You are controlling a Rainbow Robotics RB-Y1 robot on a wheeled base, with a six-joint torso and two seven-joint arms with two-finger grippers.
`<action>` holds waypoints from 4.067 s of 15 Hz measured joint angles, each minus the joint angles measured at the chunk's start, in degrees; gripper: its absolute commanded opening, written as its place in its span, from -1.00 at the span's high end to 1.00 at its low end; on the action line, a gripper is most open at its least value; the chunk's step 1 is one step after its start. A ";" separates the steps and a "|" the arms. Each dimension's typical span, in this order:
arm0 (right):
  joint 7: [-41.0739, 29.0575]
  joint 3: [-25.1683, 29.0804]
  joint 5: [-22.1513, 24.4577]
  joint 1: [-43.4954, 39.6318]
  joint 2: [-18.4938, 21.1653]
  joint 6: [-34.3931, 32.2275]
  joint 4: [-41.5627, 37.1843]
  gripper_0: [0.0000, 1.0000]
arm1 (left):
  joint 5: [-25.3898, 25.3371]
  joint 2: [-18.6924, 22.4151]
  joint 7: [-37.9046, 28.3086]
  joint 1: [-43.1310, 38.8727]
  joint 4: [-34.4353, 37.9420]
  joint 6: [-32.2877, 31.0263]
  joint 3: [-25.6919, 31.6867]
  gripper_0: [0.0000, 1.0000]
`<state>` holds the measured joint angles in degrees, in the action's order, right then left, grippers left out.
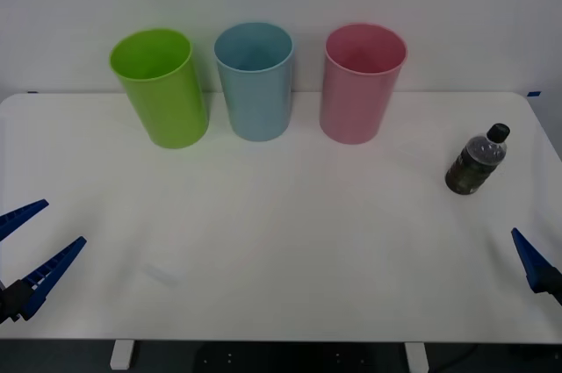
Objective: Grasp the object on the table and drop it into the matching bin: aluminum can to the light blue bin, PET bottle to the pink bin.
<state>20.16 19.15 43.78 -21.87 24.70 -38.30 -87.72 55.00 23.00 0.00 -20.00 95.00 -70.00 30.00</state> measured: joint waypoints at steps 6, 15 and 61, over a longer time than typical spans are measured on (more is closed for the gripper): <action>0.97 -5.25 -0.92 4.16 -0.11 7.89 0.00 -1.00 | 0.00 0.00 0.00 0.00 0.00 0.00 0.00 -1.00; 3.05 -6.76 1.61 14.87 -2.45 8.69 9.63 -1.00 | 0.00 0.00 0.00 0.00 0.00 0.00 0.00 -1.00; 4.97 -7.63 5.20 34.04 -3.70 12.37 24.76 1.00 | 0.00 0.00 0.00 0.00 0.00 0.00 0.00 -1.00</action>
<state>25.14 11.51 48.98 12.17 21.00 -25.93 -62.96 55.00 23.00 0.00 -20.00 95.00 -70.00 30.00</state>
